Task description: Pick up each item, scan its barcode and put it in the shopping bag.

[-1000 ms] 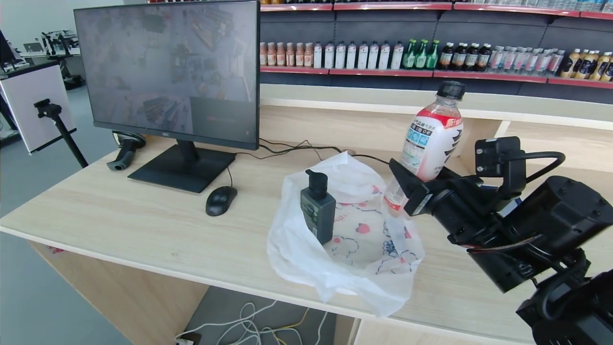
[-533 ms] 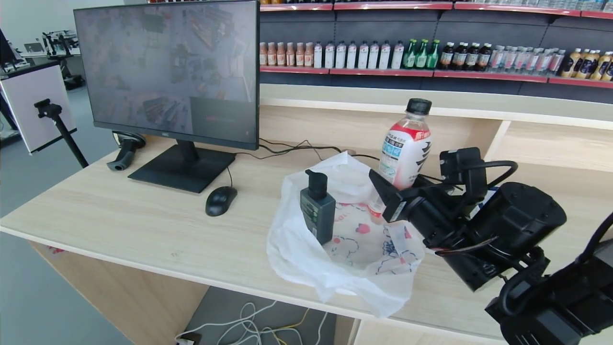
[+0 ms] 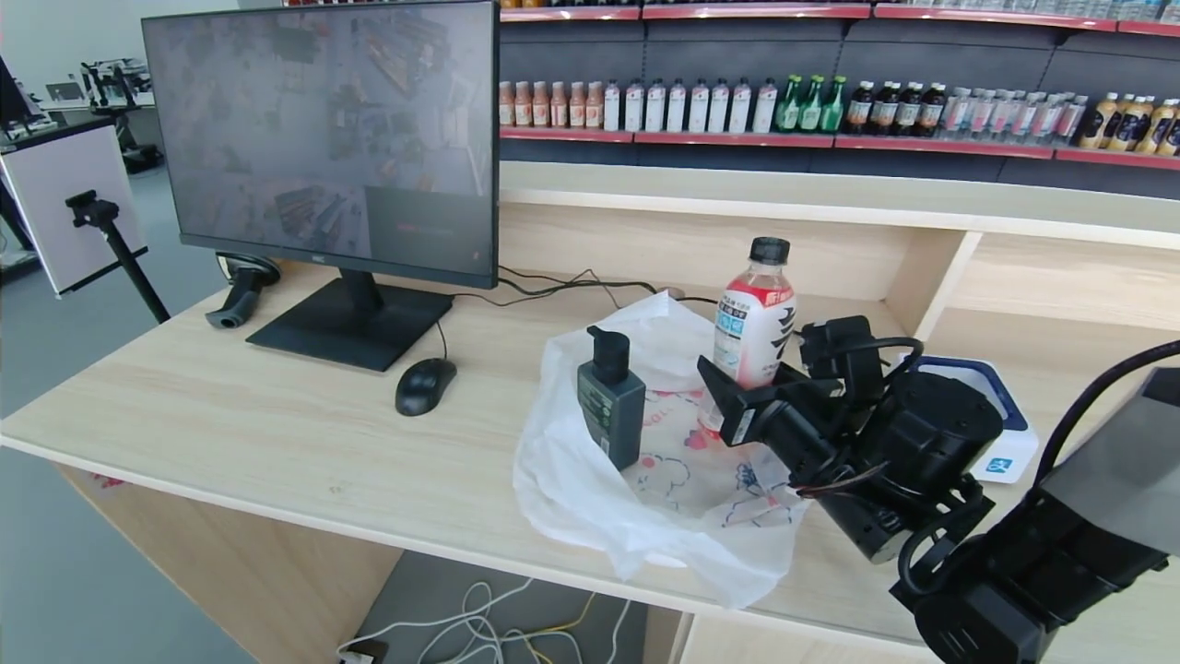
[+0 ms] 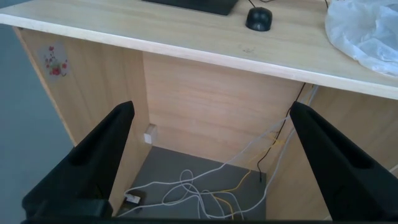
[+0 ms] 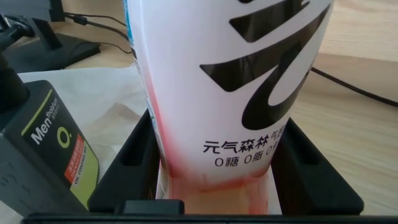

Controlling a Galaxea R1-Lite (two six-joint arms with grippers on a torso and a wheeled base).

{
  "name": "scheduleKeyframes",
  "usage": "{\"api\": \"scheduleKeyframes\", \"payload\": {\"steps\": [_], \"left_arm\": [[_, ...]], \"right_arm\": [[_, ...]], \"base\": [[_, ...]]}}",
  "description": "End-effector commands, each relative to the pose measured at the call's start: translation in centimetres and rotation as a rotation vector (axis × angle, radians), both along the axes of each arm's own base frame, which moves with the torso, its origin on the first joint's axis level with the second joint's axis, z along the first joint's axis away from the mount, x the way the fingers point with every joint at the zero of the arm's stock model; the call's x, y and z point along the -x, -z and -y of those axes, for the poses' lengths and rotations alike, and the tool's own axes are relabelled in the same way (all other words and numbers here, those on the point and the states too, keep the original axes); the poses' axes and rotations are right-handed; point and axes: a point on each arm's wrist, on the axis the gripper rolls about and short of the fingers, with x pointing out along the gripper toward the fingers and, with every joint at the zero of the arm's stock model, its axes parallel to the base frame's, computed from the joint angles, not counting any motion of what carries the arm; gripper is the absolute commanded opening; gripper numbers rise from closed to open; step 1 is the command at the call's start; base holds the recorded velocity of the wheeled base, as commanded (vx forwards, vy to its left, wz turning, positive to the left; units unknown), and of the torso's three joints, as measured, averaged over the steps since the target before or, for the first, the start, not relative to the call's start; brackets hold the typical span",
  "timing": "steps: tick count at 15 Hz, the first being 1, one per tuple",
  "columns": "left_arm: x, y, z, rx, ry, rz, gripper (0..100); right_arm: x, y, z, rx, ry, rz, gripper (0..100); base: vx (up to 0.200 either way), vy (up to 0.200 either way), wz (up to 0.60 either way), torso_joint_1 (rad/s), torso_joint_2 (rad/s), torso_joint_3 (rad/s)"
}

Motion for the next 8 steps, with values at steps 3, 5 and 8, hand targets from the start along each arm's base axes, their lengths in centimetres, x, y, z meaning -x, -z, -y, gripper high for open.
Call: {"api": "scheduleKeyframes", "payload": {"steps": [3,5,8], "left_arm": [[0.0,0.0,0.0,0.0,0.0,0.001,100],[0.0,0.0,0.0,0.0,0.0,0.001,100],[0.0,0.0,0.0,0.0,0.0,0.001,100]], "right_arm": [[-0.24,0.99,-0.22,0.018,-0.002,-0.028,0],[0.09,1.32,-0.25,0.034,-0.007,-0.039,0],[0.3,1.35,-0.54,0.035,-0.018,-0.04,0]], "base": [[0.0,0.0,0.0,0.0,0.0,0.0],[0.0,0.0,0.0,0.0,0.0,0.0],[0.0,0.0,0.0,0.0,0.0,0.0]]}}
